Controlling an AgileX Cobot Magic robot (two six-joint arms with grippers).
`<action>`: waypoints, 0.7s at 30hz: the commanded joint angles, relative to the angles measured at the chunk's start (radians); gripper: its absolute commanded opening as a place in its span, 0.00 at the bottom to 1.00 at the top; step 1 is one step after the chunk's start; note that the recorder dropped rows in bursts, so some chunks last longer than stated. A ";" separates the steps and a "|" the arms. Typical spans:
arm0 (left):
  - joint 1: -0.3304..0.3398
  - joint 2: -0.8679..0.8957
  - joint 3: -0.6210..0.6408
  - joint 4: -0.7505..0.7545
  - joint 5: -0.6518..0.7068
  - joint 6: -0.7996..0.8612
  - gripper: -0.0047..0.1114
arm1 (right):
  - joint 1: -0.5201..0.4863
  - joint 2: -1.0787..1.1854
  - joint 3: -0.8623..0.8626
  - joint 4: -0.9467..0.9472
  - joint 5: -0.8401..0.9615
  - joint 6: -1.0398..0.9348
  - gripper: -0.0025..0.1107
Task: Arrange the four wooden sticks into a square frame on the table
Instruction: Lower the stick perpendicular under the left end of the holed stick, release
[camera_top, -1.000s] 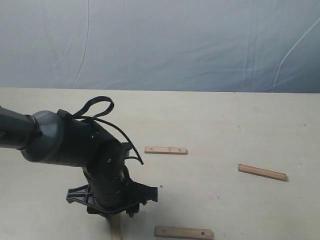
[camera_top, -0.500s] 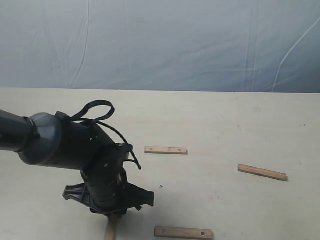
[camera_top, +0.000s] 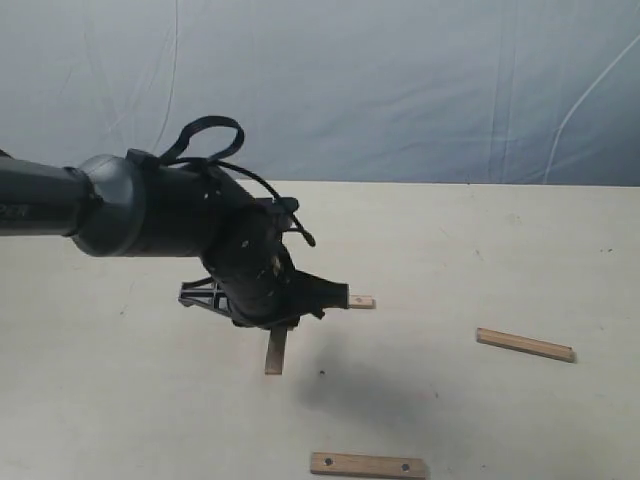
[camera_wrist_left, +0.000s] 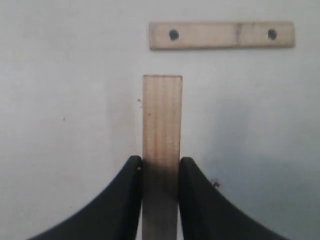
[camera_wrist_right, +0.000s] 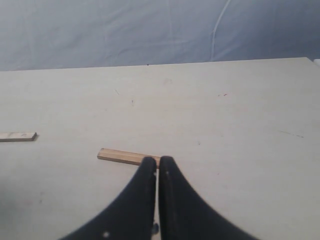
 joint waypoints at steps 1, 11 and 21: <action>0.032 0.066 -0.093 -0.087 0.002 0.089 0.04 | 0.001 -0.004 0.005 0.000 -0.005 0.000 0.05; 0.045 0.257 -0.279 -0.125 0.087 0.141 0.04 | 0.001 -0.004 0.005 0.000 -0.005 0.000 0.05; 0.051 0.257 -0.300 -0.129 0.131 0.168 0.04 | 0.001 -0.004 0.005 0.000 -0.005 0.000 0.05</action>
